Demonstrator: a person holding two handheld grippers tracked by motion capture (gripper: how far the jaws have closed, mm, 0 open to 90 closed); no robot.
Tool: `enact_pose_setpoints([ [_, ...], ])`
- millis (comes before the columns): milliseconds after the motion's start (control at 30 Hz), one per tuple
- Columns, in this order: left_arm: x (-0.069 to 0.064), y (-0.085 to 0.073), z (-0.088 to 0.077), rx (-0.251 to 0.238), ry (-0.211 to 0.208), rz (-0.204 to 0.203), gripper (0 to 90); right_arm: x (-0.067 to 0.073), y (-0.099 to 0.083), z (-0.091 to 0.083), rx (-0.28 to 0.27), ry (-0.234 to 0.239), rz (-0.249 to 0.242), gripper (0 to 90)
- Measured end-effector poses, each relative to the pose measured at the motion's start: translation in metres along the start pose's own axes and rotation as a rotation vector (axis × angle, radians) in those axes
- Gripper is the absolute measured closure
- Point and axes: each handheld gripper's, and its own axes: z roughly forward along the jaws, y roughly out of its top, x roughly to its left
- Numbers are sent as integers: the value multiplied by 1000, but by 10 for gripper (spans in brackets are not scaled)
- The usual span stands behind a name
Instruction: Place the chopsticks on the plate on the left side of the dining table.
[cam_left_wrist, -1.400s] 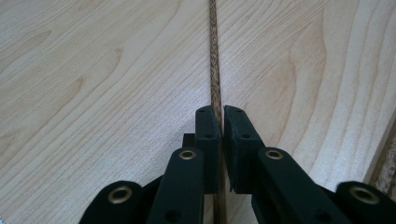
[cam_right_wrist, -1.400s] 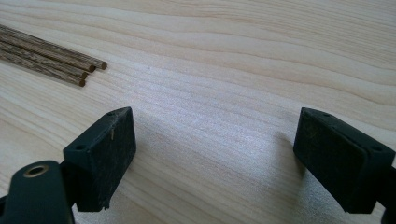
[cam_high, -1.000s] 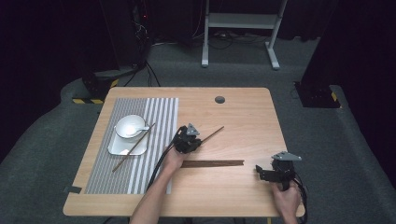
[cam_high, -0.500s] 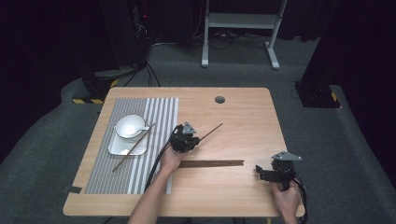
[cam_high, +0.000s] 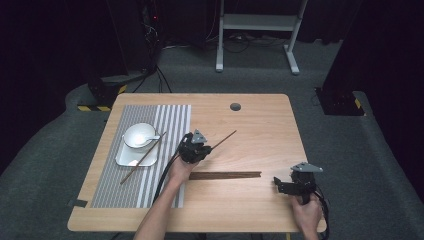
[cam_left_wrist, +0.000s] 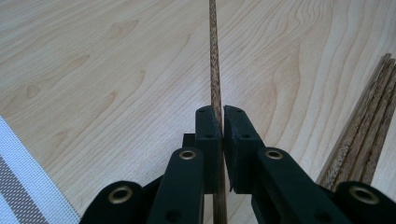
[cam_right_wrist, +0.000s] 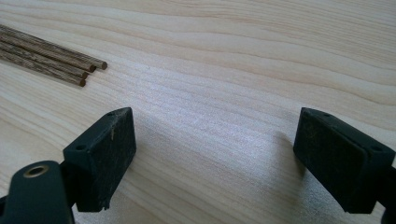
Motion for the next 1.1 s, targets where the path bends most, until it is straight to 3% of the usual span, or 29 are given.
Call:
enact_pose_setpoints([
  [200,1,1,-7,-17,3,-14,844,0,0,0,0,0,0,127],
  [1100,0,1,-32,-48,17,-2,843,0,-1,-1,0,5,-6,128],
])
